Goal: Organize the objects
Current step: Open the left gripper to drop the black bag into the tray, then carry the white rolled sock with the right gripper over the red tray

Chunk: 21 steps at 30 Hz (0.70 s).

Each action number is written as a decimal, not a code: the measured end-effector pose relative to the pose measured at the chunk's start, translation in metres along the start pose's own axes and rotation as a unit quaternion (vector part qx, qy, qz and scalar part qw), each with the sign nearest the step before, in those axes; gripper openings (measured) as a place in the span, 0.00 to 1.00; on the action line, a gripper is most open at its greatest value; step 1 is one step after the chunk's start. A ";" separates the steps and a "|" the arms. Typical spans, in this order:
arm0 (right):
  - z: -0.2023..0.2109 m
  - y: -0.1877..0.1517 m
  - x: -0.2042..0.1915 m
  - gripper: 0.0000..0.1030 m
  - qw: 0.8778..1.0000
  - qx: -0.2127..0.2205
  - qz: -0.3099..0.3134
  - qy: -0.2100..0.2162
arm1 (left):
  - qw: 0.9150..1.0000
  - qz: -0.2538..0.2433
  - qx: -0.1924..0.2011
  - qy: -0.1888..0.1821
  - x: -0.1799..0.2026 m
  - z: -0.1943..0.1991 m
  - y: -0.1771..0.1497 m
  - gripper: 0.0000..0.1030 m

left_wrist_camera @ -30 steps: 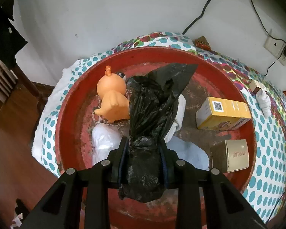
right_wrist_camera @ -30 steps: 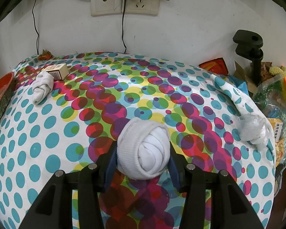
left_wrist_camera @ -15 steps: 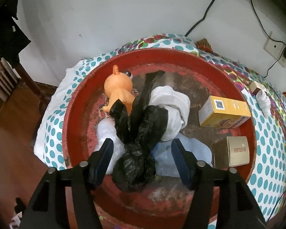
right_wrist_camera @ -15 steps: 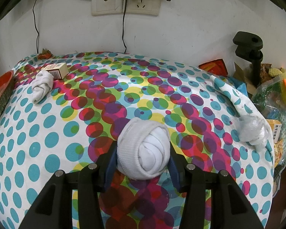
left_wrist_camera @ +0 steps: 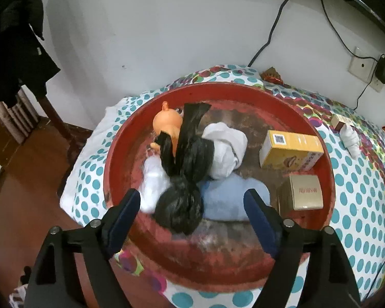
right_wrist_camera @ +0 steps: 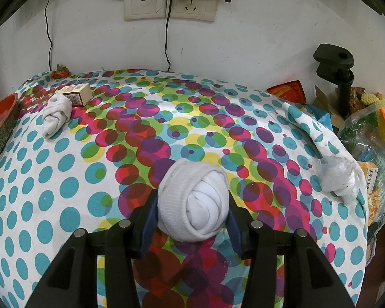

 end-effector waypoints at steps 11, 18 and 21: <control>0.001 0.001 0.000 0.48 1.000 0.002 0.006 -0.007 | 0.999 -0.002 0.018 0.038 0.009 0.011 -0.022 0.84; 0.002 0.002 0.001 0.48 1.000 0.004 0.013 -0.015 | 0.999 0.016 0.028 0.040 0.000 0.012 -0.033 0.87; 0.001 0.001 0.005 0.48 1.000 0.005 0.018 -0.021 | 0.999 0.022 0.029 0.039 -0.003 0.010 -0.036 0.88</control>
Point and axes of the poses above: each gripper's, at about its wrist camera, not at the fingertips, and z roughly against the way its jaws point, x to its right, y to its top, the point moved 2 cm from there along -z, roughly the way its jaws point, and after that the axes turned 10 degrees about -y, right-handed, at the moved point
